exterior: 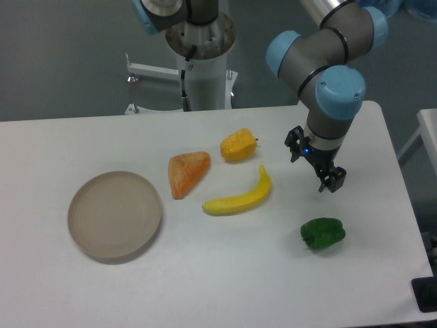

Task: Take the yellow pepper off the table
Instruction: 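Move the open gripper over the yellow pepper and lower onto it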

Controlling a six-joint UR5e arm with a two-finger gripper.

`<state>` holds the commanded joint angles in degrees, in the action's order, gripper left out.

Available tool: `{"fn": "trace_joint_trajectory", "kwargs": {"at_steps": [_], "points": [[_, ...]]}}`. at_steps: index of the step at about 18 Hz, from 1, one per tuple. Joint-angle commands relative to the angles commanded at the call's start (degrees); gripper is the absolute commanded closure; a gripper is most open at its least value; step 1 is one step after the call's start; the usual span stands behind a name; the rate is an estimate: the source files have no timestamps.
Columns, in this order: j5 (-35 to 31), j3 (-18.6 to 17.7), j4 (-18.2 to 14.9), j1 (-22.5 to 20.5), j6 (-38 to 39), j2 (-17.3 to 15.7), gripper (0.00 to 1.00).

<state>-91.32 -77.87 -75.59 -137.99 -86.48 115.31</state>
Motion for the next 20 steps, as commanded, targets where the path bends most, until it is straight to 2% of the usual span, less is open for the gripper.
{"fn": "trace_joint_trajectory", "kwargs": {"at_steps": [5, 7, 10, 13, 15, 18, 20], "points": [[0.0, -0.09, -0.52, 0.09, -0.09, -0.35, 0.0], [0.09, -2.01, -0.53, 0.44, -0.09, -1.75, 0.0], [1.93, -6.14, -0.44, 0.97, -0.09, -4.47, 0.0], [2.37, -12.99, 0.61, 2.37, -0.79, -8.07, 0.0], [2.2, -18.87, 0.62, 2.46, -5.77, -11.85, 0.0], [2.29, -24.33, 0.7, 2.55, -7.73, -15.28, 0.0], [2.29, -26.97, 1.84, 2.72, -7.39, -16.34, 0.0]]}}
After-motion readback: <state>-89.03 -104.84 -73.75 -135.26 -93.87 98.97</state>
